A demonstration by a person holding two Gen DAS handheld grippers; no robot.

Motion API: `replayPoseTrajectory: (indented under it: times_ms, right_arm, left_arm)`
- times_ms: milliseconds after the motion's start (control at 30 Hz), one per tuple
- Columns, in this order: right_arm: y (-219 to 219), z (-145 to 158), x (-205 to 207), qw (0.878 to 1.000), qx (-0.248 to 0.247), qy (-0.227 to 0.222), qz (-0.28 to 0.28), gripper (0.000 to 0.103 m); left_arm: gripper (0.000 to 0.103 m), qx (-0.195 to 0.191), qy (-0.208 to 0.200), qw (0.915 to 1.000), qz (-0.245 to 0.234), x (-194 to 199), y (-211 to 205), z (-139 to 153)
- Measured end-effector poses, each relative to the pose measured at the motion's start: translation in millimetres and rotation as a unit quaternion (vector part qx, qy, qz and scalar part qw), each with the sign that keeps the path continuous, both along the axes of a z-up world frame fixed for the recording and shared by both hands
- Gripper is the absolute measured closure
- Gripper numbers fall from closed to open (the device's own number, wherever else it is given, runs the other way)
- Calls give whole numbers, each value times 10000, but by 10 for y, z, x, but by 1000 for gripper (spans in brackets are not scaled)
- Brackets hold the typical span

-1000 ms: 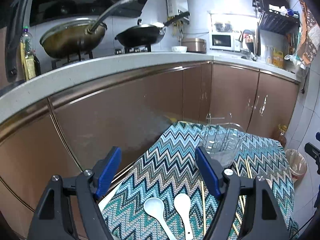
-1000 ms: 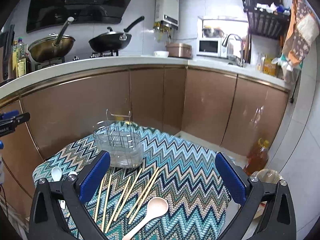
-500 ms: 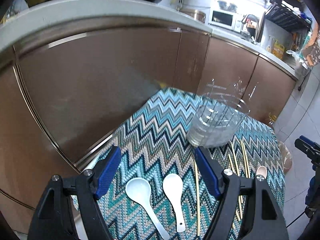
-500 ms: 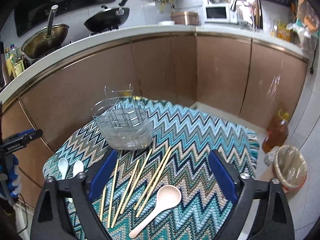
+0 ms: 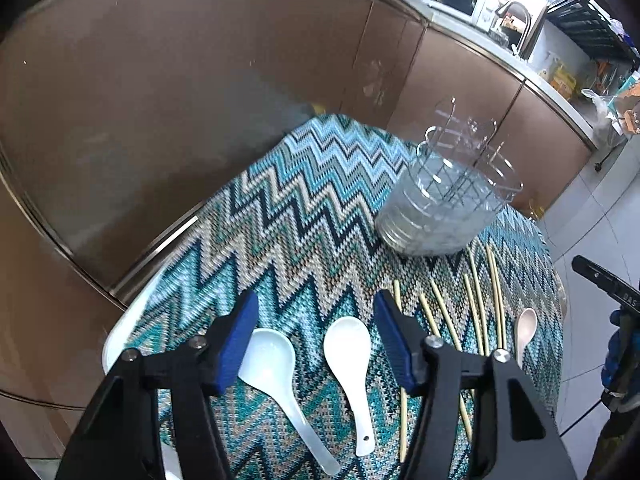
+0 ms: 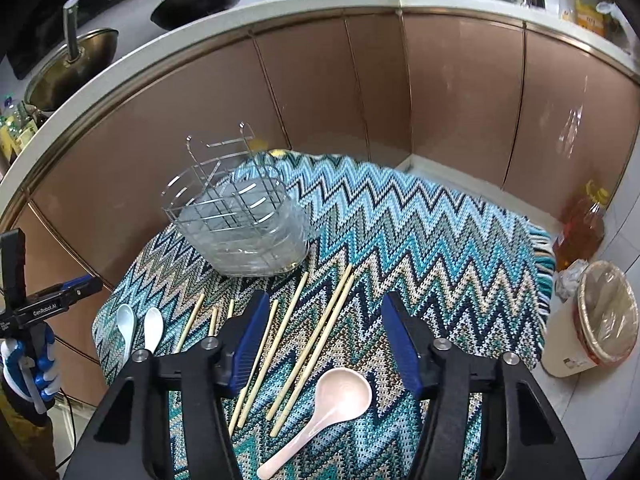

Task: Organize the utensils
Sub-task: 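Lower the right tool toward the bamboo chopsticks on the cloth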

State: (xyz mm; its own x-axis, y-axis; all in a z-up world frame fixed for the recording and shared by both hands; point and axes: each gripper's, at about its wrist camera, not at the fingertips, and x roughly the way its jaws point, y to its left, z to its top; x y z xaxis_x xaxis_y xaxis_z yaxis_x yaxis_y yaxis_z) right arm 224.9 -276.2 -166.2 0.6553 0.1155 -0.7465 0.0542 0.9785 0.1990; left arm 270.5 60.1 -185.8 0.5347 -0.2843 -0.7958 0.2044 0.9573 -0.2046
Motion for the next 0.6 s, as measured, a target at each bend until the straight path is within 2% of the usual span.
replayPoseTrajectory:
  times_ms: [433, 600]
  right_arm:
    - [-174, -208, 269, 9987, 255, 421, 118, 63]
    - [-175, -263, 324, 9984, 200, 497, 192, 65]
  left_arm:
    - [69, -480, 826, 9952, -189, 289, -78, -325]
    - [71, -436, 900, 9944, -342, 311, -171, -366]
